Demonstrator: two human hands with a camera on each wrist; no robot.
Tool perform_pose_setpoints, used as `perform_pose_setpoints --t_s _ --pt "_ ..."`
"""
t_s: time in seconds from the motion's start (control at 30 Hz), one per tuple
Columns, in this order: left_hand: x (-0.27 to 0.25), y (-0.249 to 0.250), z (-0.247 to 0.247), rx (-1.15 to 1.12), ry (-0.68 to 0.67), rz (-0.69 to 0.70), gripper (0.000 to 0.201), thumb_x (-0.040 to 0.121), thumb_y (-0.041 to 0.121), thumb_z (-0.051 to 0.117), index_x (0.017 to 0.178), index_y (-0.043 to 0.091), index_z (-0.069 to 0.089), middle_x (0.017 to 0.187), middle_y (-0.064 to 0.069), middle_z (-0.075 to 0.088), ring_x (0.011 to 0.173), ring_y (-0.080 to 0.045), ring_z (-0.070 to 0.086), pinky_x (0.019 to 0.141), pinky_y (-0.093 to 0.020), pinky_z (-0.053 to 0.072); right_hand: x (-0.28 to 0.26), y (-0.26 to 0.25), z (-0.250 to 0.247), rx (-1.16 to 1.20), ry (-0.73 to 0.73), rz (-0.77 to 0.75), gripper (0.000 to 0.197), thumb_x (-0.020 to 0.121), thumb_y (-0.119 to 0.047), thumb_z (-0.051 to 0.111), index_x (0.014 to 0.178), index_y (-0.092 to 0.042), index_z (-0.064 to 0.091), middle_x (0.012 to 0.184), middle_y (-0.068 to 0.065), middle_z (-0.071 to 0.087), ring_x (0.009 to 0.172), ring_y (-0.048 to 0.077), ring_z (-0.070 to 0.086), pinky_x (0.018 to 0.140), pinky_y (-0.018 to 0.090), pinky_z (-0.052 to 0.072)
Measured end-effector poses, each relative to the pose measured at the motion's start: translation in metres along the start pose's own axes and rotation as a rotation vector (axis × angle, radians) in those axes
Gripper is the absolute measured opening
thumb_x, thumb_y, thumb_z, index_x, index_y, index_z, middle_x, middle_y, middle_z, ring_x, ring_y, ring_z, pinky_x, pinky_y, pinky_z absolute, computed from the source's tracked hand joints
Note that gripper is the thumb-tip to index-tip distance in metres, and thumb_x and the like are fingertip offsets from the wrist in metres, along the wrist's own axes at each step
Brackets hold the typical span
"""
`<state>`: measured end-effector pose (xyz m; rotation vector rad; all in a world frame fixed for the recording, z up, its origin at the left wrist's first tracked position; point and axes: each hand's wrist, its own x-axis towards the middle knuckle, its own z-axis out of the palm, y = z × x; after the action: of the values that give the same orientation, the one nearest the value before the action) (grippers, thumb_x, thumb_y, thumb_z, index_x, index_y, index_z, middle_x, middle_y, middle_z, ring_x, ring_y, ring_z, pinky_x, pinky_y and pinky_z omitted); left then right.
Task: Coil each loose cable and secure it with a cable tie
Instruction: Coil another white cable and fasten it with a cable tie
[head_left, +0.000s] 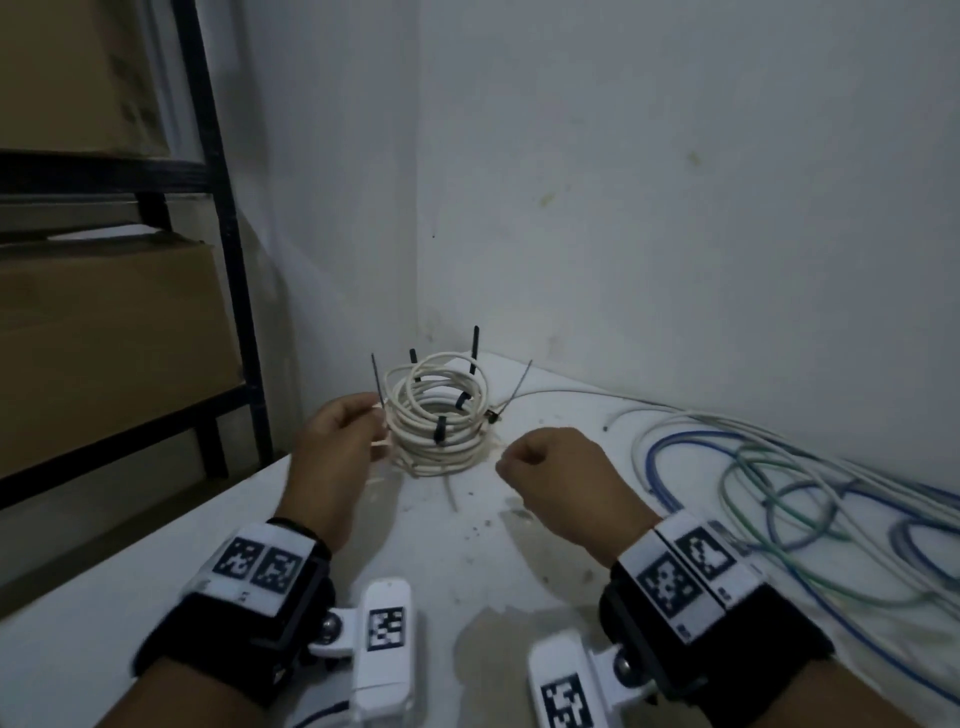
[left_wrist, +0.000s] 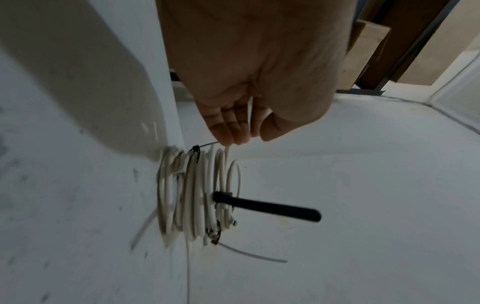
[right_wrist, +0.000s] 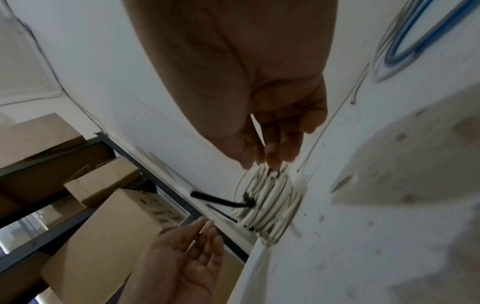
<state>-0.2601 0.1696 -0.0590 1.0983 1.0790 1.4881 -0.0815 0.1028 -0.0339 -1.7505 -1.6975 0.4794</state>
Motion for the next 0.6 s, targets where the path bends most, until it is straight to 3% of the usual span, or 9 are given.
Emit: perform_pose_setpoints --t_s 0.07,0.17,0.23,0.33,0.47,0.6 --pt "-0.005 0.01 -0.008 -0.046 0.022 0.07 0.021 0.095 0.002 0.049 0.088 0.018 0.06 0.074 0.001 0.064 0.069 -0.012 0.056 0.06 -0.018 0.051 -0.028 0.007 -0.021 -0.045 -0.062 -0.008 0.025 0.092 -0.03 0.056 0.081 -0.01 0.067 0.07 -0.008 0.061 0.063 0.006 0.056 0.057 0.014 0.041" --pt "-0.022 0.033 -0.005 -0.033 -0.004 0.187 0.025 0.097 0.001 0.044 0.088 0.019 0.058 0.056 0.015 0.064 0.055 0.002 0.058 0.052 -0.008 0.047 -0.072 0.032 -0.058 -0.12 -0.101 0.027 0.024 0.092 -0.037 0.055 0.08 -0.019 0.063 0.067 -0.014 0.054 0.058 -0.003 0.048 0.053 0.007 0.035" --pt "-0.041 0.048 0.009 -0.044 -0.045 0.221 0.027 0.097 0.001 0.043 0.084 0.018 0.058 0.052 0.014 0.061 0.05 0.001 0.055 0.05 -0.009 0.046 -0.102 0.053 -0.086 -0.141 -0.092 0.102 0.019 0.092 -0.038 0.054 0.08 -0.025 0.06 0.072 -0.013 0.056 0.061 -0.004 0.048 0.056 0.008 0.035" --pt "-0.082 0.063 0.053 0.072 -0.248 0.244 0.023 0.095 0.001 0.047 0.083 0.013 0.062 0.056 0.008 0.06 0.054 -0.004 0.055 0.056 -0.015 0.049 -0.149 0.089 -0.127 -0.125 -0.063 0.261 0.02 0.093 -0.038 0.052 0.078 -0.028 0.06 0.081 -0.01 0.062 0.067 0.001 0.053 0.061 0.015 0.039" --pt "-0.14 0.058 0.129 0.207 -0.525 0.153 0.016 0.09 -0.001 0.053 0.084 0.005 0.066 0.067 -0.003 0.063 0.061 -0.014 0.057 0.066 -0.03 0.047 -0.205 0.138 -0.175 0.011 0.045 0.49 0.022 0.094 -0.032 0.053 0.076 -0.024 0.063 0.078 -0.007 0.067 0.061 0.005 0.06 0.052 0.012 0.041" --pt "-0.177 0.035 0.202 0.306 -0.75 -0.054 0.003 0.085 0.007 0.064 0.084 0.007 0.067 0.071 -0.004 0.062 0.068 -0.019 0.057 0.066 -0.029 0.044 -0.244 0.18 -0.208 0.256 0.235 0.702 0.024 0.095 -0.028 0.053 0.083 -0.014 0.068 0.081 0.004 0.07 0.062 0.016 0.062 0.054 0.023 0.045"
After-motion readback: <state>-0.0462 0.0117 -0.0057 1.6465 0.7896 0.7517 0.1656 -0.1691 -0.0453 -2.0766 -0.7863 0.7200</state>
